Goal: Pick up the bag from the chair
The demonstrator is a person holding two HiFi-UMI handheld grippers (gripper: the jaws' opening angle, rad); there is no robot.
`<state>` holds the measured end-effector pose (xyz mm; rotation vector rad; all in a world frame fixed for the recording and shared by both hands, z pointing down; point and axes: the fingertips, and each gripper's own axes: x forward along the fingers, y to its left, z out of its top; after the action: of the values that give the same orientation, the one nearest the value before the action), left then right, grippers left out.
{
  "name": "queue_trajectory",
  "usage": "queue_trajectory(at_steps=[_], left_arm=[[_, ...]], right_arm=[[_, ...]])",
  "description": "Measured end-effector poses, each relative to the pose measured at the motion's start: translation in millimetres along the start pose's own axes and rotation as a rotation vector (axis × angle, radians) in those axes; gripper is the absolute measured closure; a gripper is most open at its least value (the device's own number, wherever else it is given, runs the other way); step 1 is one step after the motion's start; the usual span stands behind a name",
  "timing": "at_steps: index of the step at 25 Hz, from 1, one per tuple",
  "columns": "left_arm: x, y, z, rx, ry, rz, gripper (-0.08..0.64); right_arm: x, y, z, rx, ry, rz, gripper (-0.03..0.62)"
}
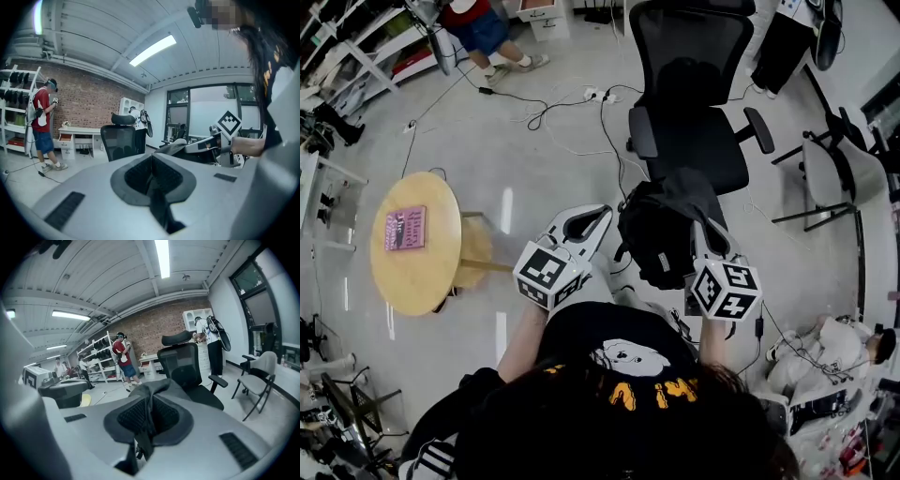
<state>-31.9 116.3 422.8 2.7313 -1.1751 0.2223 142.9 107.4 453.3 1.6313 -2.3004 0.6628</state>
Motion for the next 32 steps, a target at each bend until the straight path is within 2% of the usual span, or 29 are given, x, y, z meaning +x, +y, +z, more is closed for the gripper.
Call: queue_trajectory(at_steps=[16, 32], left_arm=[[-26.4, 0.0, -7.0, -0.024, -0.020, 0.056, 0.551], [-26.6, -12.5, -5.2, -0.022, -0.028, 0.048, 0.551]], right_arm=[[9.2, 61.7, -16.1, -0.054, 0.042, 0.151, 0.566], [5.7, 58.5, -22.7, -0.079, 0.061, 0.136, 0.566]])
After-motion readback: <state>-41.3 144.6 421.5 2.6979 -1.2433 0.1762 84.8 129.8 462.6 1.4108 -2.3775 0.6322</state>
